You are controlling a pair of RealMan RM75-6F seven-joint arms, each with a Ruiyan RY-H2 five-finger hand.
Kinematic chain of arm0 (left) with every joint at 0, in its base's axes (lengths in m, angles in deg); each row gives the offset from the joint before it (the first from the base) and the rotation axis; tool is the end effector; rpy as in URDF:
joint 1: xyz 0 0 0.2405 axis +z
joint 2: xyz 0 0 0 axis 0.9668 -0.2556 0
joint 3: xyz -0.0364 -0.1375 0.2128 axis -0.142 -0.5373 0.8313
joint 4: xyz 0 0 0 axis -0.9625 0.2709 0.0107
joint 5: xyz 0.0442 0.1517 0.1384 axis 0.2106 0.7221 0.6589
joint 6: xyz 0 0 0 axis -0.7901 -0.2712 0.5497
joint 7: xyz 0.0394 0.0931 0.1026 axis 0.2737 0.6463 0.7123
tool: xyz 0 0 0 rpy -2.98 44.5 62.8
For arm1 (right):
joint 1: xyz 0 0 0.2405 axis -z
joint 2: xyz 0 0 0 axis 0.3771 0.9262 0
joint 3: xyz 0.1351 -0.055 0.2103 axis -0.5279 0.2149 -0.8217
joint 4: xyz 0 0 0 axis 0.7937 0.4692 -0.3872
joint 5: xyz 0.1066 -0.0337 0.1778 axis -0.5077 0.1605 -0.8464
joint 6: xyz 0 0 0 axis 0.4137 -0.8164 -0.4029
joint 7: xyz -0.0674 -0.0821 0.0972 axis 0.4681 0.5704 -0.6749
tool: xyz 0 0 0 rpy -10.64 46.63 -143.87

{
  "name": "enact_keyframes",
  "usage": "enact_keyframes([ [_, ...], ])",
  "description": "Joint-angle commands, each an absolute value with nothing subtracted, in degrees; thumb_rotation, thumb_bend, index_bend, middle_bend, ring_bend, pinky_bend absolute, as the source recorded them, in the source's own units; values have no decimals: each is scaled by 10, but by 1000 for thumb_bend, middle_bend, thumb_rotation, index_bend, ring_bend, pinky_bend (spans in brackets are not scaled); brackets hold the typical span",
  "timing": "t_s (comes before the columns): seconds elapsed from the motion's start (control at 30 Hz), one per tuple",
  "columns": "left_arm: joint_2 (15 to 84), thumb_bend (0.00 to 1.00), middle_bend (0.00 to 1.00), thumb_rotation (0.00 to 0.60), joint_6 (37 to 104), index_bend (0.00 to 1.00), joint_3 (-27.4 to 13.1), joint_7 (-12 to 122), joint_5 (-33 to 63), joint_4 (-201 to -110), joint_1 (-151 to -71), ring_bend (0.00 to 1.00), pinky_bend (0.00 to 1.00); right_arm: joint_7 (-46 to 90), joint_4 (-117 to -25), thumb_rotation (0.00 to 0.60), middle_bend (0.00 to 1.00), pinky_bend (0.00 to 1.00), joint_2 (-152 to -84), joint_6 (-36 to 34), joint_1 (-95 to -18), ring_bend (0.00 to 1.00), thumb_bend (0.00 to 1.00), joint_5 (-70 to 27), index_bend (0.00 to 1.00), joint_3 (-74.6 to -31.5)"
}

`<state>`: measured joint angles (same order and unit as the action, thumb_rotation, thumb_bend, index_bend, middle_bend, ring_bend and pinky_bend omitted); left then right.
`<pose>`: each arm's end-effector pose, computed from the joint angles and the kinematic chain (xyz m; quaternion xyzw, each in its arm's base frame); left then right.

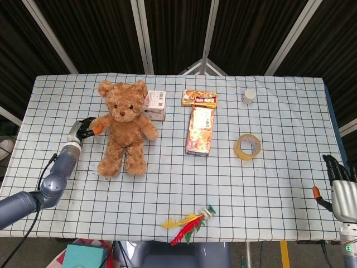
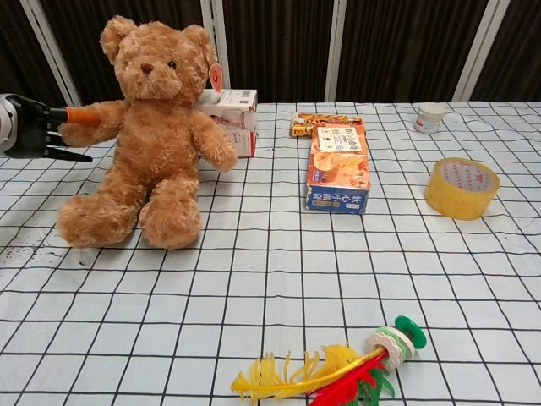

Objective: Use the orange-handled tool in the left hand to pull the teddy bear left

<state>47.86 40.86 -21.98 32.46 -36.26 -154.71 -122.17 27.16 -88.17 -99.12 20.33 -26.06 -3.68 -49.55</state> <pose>-0.2260 0.4269 0.0465 -0.1900 -0.8172 -0.4462 0.3114 -0.3222 -0.1892 0.1740 0.5600 -0.3731 0.3681 0.6416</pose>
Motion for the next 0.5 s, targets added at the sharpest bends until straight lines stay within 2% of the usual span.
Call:
enact_keyframes([
  [0.03,485,603,432,600,415,486,-208,335,-369,-1541,-1215,45,161,271,-881,600,116,62,-991,204,-260,193,367,-37,31,-496],
  [0.2,493,591,431,600,404,480,-206,342,-382,-1522,-1213,45,161,270,-882,600,116,62,-990,205,-260,193,367,-37,31,-496],
  [0.5,484,561,422,600,398,470,-230,344,-370,-1532,-1211,45,161,271,-883,600,116,62,-990,203,-260,193,367,-36,31,-495],
])
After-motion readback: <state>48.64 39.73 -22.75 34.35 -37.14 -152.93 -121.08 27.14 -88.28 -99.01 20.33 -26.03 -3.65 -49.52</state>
